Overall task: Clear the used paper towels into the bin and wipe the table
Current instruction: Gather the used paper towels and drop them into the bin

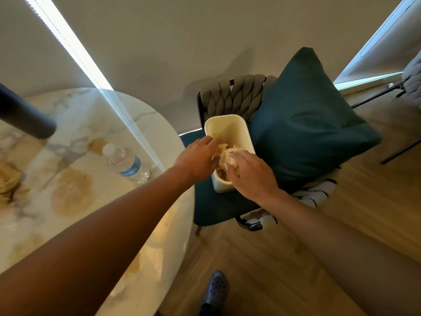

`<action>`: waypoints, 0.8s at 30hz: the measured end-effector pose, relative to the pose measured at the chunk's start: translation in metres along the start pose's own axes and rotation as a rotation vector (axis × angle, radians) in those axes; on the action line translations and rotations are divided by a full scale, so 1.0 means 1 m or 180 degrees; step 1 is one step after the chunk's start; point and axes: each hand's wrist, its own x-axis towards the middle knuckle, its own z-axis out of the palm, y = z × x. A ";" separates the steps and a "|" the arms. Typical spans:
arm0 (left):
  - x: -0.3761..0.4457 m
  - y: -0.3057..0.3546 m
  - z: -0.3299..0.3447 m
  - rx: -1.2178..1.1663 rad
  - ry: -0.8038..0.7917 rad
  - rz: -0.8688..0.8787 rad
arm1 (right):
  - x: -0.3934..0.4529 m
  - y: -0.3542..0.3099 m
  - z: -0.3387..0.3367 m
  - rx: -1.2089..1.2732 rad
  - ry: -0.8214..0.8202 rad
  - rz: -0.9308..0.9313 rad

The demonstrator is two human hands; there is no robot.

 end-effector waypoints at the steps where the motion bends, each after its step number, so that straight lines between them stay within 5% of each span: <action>1: -0.008 -0.001 -0.002 -0.0009 0.0015 -0.0005 | -0.003 -0.004 0.000 -0.0047 -0.0005 -0.0029; 11: -0.104 -0.029 -0.028 -0.0111 0.0034 -0.0223 | -0.029 -0.075 0.000 -0.0070 -0.0045 -0.0129; 24: -0.239 -0.156 -0.079 0.0142 0.0230 -0.0392 | -0.055 -0.231 0.048 0.0148 0.0030 -0.0545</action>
